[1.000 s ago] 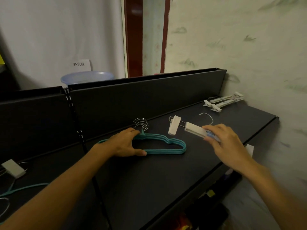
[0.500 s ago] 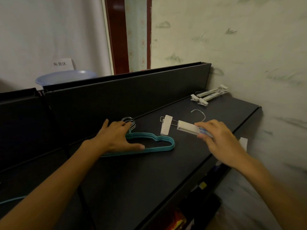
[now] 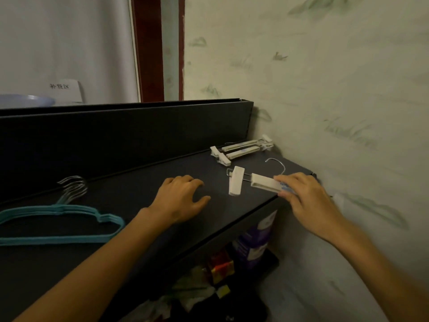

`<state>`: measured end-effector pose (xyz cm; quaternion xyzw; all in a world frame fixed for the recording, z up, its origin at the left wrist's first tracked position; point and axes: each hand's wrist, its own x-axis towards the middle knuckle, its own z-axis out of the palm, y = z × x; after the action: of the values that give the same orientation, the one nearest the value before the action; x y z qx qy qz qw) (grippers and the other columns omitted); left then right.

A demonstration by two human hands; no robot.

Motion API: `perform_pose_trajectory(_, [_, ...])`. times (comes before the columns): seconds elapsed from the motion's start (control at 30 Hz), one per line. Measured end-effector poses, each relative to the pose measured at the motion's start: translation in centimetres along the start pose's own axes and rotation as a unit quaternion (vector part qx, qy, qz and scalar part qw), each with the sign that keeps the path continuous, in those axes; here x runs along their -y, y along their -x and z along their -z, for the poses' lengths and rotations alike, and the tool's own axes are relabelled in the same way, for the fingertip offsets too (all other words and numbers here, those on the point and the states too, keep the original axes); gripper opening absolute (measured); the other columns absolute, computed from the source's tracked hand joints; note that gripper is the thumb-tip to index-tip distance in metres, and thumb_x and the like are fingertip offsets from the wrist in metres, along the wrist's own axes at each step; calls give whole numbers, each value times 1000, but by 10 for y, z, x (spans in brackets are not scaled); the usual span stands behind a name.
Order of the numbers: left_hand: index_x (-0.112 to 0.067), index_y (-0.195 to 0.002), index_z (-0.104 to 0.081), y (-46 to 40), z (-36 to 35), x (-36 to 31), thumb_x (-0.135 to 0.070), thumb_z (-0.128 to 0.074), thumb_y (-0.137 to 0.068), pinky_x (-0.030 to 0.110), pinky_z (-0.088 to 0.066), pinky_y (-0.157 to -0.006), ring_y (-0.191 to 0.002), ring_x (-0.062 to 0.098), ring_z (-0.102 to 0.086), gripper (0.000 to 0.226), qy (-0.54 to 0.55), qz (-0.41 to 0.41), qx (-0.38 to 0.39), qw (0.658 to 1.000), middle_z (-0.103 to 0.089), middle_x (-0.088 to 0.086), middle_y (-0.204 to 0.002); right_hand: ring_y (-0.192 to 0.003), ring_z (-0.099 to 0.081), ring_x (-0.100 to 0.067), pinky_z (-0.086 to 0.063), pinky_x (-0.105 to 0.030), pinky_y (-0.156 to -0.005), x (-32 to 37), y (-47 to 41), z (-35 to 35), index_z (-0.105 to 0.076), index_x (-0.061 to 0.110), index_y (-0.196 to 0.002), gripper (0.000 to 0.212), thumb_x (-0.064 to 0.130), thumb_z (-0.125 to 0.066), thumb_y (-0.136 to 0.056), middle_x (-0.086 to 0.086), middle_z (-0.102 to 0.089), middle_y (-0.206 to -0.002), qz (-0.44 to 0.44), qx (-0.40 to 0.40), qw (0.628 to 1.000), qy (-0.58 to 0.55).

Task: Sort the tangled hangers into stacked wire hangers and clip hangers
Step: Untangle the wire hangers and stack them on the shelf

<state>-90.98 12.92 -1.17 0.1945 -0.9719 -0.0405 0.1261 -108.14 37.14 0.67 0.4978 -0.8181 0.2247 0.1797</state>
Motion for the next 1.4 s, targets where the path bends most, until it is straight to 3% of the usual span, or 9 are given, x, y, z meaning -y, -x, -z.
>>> perform_pose_trajectory(0.2, [-28,-130,-45,-56,-17,-37,-55,-45,-89,40,-38,-102,-119,18,-48,49,21,40,0,999,-50,-1,-132,-101,-53,-23,-45,-36,-86,-81,-44,7,-58,16,-126,37,12,-58,-89,-7,-60,-114,30,14,999,8])
perform_pose_trajectory(0.53, [-27,-127,-48,-138,-28,1,-48,-49,-90,36,-43,-95,-112,17,-53,43,5,129,-52,990,-54,-1,-126,-105,-55,-27,-38,-40,-96,-128,-199,-80,-58,17,-125,36,13,-59,-89,-7,-62,-114,149,14,988,48])
perform_pose_trajectory(0.7, [-27,-127,-50,-168,-31,18,-47,-48,-91,34,-45,-89,-106,16,-55,42,-1,157,-62,986,-56,-2,-121,-122,-45,-23,-19,-43,-113,-132,-259,-121,-50,22,-132,45,9,-56,-89,-4,-53,-128,199,83,973,79])
perform_pose_trajectory(0.87, [-28,-122,-53,-187,-33,26,-45,-49,-91,30,-43,-83,-100,15,-56,36,-3,175,-67,982,-58,-3,-115,-128,-38,-19,-9,-44,-116,-137,-288,-153,-41,27,-137,62,2,-58,-84,0,-47,-135,233,143,957,99])
perform_pose_trajectory(1.1, [-28,-121,-53,-197,-40,12,-44,-51,-91,27,-44,-80,-96,12,-56,34,6,198,-58,978,-58,-4,-112,-134,-32,-19,-11,-43,-115,-146,-299,-165,-37,27,-140,64,1,-57,-84,0,-41,-142,272,170,944,71])
perform_pose_trajectory(1.27, [-27,-121,-53,-198,-38,-7,-43,-50,-91,28,-46,-78,-96,14,-56,34,-5,229,-64,971,-58,-2,-112,-132,-37,-20,-25,-40,-112,-155,-292,-152,-37,23,-141,47,24,-50,-95,-3,-43,-142,273,123,954,0])
perform_pose_trajectory(1.4, [-26,-125,-51,-185,-35,-31,-44,-49,-91,31,-47,-82,-102,17,-56,39,-18,254,-66,965,-57,-1,-117,-121,-46,-21,-36,-37,-99,-161,-282,-131,-43,22,-138,46,38,-46,-95,-3,-52,-134,252,88,963,-42])
